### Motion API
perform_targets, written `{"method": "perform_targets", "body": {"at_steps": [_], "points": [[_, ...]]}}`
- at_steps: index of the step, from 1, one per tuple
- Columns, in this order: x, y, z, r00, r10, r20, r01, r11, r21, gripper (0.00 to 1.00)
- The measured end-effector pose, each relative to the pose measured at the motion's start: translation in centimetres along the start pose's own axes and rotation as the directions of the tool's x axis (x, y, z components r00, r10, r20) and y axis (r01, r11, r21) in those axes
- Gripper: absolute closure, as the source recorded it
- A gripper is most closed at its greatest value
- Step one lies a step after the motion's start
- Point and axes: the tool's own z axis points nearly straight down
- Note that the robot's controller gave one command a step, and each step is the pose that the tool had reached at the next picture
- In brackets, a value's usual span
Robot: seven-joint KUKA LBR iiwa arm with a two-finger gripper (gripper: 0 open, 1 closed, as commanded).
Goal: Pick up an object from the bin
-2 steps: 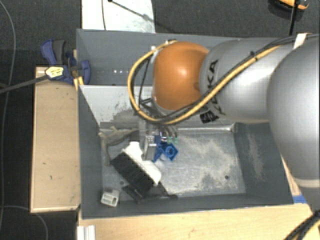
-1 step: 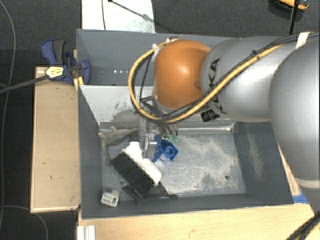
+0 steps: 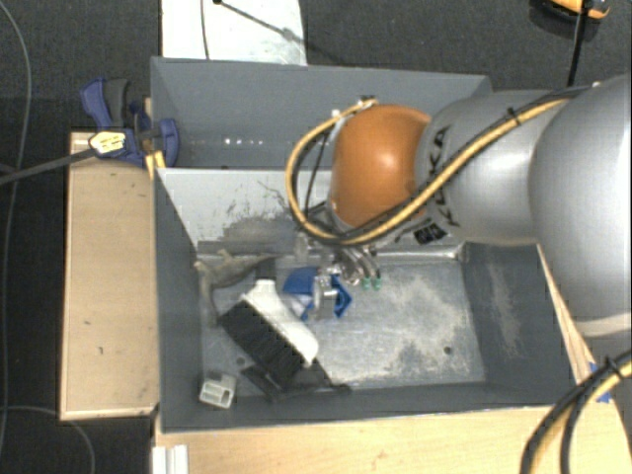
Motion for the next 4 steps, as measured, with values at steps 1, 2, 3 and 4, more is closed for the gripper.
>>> {"method": "perform_targets", "body": {"at_steps": [1, 2, 3, 4], "points": [[0.0, -2.4, -1.1, 0.988, -0.152, -0.004, 0.152, 0.988, -0.001, 0.0], [-0.3, -2.9, -2.0, 0.992, -0.127, 0.004, 0.127, 0.992, 0.0, 0.0], [-0.5, -3.3, 2.5, 0.957, -0.29, -0.003, 0.29, 0.957, 0.0, 0.0], [-0.6, -3.5, 3.5, 0.933, -0.359, -0.002, 0.359, 0.933, -0.001, 1.0]]}}
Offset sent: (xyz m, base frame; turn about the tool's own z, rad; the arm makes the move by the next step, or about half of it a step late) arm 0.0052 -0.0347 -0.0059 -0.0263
